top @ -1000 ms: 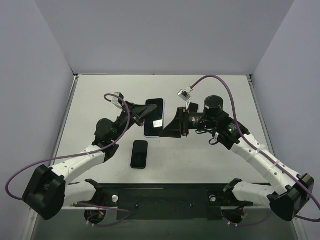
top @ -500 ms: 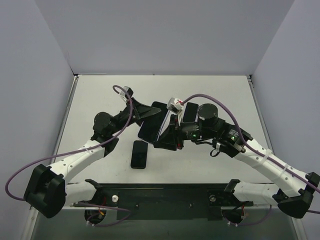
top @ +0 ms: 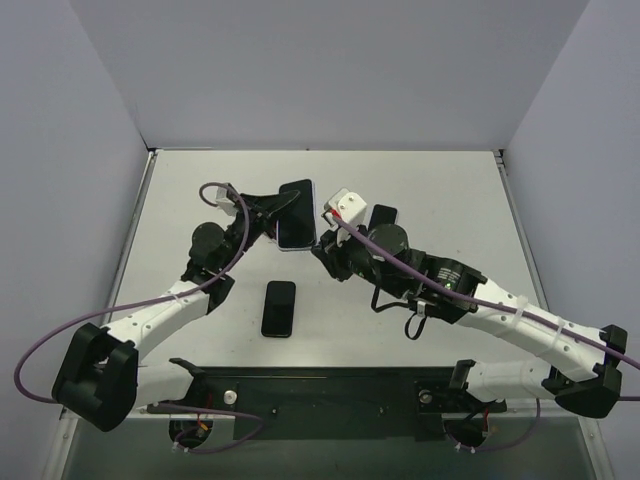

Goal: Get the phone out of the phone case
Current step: Remove the phone case from the phone.

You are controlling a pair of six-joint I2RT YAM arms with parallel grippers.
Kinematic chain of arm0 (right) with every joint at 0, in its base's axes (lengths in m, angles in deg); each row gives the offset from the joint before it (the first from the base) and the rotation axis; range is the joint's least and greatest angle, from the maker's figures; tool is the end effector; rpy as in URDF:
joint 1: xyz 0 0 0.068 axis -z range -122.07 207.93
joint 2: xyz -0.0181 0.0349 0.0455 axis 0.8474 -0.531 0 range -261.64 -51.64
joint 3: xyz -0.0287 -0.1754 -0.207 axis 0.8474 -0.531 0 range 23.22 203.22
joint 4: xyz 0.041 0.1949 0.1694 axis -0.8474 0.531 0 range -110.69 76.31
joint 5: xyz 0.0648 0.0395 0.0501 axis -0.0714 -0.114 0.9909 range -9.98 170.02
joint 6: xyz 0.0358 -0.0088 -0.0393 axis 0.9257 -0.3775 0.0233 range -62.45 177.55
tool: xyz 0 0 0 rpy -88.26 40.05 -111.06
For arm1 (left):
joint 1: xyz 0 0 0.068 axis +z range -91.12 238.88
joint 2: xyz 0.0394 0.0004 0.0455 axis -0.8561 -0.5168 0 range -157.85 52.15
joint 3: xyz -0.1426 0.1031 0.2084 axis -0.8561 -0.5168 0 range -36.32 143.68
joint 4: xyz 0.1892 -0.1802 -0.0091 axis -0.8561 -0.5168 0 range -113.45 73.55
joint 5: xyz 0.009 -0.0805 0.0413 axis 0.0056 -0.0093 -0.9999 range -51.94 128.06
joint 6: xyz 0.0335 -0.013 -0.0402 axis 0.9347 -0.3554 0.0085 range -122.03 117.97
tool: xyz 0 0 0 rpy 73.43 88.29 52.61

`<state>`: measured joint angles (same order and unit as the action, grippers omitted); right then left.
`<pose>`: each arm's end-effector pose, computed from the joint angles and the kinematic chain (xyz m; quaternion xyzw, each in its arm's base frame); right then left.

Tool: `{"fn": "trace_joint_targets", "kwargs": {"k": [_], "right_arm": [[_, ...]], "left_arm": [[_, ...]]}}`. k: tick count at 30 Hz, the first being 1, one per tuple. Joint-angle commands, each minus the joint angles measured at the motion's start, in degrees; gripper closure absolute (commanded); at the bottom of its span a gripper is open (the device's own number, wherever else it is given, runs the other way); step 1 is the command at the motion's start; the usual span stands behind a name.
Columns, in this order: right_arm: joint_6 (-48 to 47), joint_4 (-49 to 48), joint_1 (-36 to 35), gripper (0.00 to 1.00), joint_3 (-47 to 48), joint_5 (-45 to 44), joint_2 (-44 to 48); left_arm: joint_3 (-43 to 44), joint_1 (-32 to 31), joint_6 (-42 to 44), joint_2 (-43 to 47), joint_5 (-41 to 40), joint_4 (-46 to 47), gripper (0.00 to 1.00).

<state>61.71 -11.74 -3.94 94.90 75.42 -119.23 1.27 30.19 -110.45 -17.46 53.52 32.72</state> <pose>0.1292 0.2354 0.4257 -0.3313 0.6576 0.3435 0.5829 0.2333 -0.1384 0.3138 -0.2941 0.5209 -0.7714 0.2171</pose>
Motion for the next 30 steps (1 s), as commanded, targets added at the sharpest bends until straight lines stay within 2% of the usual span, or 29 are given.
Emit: {"fn": "trace_joint_targets", "kwargs": {"k": [1, 2, 3, 4, 5, 6, 7, 10, 12, 14, 16, 19, 22, 30], "right_arm": [[-0.3, -2.5, 3.9, 1.0, -7.7, -29.0, 0.1], [2.1, -1.1, 4.9, 1.0, -8.0, -23.3, 1.7], [8.7, -0.3, 8.2, 1.0, -8.4, -7.0, 3.8], [16.0, -0.9, 9.4, 0.99, -8.8, -1.1, 5.1], [18.8, -4.1, 11.2, 0.92, -10.4, 10.1, 7.0], [24.7, -6.5, 11.8, 0.87, -12.4, 15.4, 7.6], [27.0, -8.4, 12.5, 0.72, -13.1, 20.4, 8.6], [38.7, -16.7, 13.7, 0.57, -17.0, 31.1, 10.1], [45.5, -25.5, 14.0, 0.4, -20.2, 33.8, 12.2], [49.4, -33.7, 14.0, 0.34, -22.2, 34.6, 14.1], [50.0, -37.6, 14.0, 0.32, -22.9, 34.0, 14.2], [42.0, -29.9, 13.9, 0.32, -20.7, 30.4, 14.1], [37.9, -29.4, 13.7, 0.32, -20.5, 26.6, 12.8], [26.0, -27.0, 10.5, 0.37, -16.2, 20.8, 9.8]], "left_arm": [[-1.0, -3.7, -5.8, 4.9, -1.6, 10.1, 1.0], [-1.8, -3.7, -4.1, 4.7, -4.2, 12.1, 1.0], [-2.2, -3.6, -3.2, 4.0, -6.0, 15.2, 1.0], [-2.6, -3.5, -1.2, 3.4, -7.7, 16.6, 1.0], [-2.6, -3.4, -0.6, 2.2, -8.3, 18.7, 1.0], [-2.7, -3.5, 0.9, 1.6, -9.8, 19.9, 1.0], [-2.6, -4.0, 1.7, 0.4, -10.5, 22.2, 1.0], [-2.7, -5.1, 5.4, -1.1, -14.6, 25.3, 1.0], [-3.2, -6.7, 8.7, -0.2, -18.6, 24.7, 1.0], [-3.7, -9.3, 11.9, 1.4, -24.7, 23.1, 1.0], [-3.5, -10.9, 12.9, 2.4, -28.8, 19.4, 1.0], [-3.0, -12.4, 9.5, 2.5, -33.3, 17.1, 1.0], [-3.4, -14.8, 6.2, 1.1, -38.5, 20.8, 1.0], [-2.7, -17.0, 1.0, -7.2, -41.6, 32.6, 1.0]]}}
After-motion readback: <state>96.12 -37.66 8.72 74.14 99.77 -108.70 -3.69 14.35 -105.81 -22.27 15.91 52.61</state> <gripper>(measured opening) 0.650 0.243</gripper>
